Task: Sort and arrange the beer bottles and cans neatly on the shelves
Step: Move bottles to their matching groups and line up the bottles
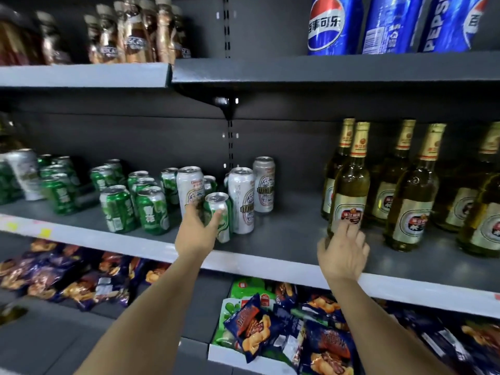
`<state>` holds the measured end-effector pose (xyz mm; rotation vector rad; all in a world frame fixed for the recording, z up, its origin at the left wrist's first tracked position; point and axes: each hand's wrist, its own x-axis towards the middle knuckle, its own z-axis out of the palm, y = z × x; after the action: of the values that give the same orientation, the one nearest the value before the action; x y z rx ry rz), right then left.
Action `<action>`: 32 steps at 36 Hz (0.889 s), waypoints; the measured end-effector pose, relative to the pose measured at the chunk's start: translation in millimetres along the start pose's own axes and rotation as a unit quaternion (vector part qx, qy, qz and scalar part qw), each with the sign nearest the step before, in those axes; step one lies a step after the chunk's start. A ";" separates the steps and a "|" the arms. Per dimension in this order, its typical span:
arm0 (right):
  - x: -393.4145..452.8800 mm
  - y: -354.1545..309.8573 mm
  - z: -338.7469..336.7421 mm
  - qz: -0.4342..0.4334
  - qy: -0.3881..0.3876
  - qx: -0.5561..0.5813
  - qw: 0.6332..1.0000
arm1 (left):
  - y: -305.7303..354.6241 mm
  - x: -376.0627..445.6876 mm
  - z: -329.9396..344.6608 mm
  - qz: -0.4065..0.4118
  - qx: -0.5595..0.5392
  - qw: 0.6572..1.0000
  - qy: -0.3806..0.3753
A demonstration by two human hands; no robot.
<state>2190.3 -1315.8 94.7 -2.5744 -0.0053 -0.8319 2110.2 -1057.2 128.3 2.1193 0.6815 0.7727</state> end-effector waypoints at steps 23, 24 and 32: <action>-178.9 -211.1 28.5 -0.498 -0.310 0.060 0.808 | -156.3 -95.2 -168.0 -0.153 0.346 0.922 -0.083; -192.5 -222.3 34.4 -0.516 -0.325 0.046 0.791 | -169.1 -97.8 -178.3 -0.162 0.347 0.920 -0.084; -290.9 -339.7 57.3 -0.573 -0.406 -0.021 0.712 | -270.1 -110.2 -286.8 -0.205 0.365 0.906 -0.065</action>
<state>1938.5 -948.0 26.7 -2.5321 -1.9810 0.1265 1775.6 -843.3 30.1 2.5011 1.4543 0.1291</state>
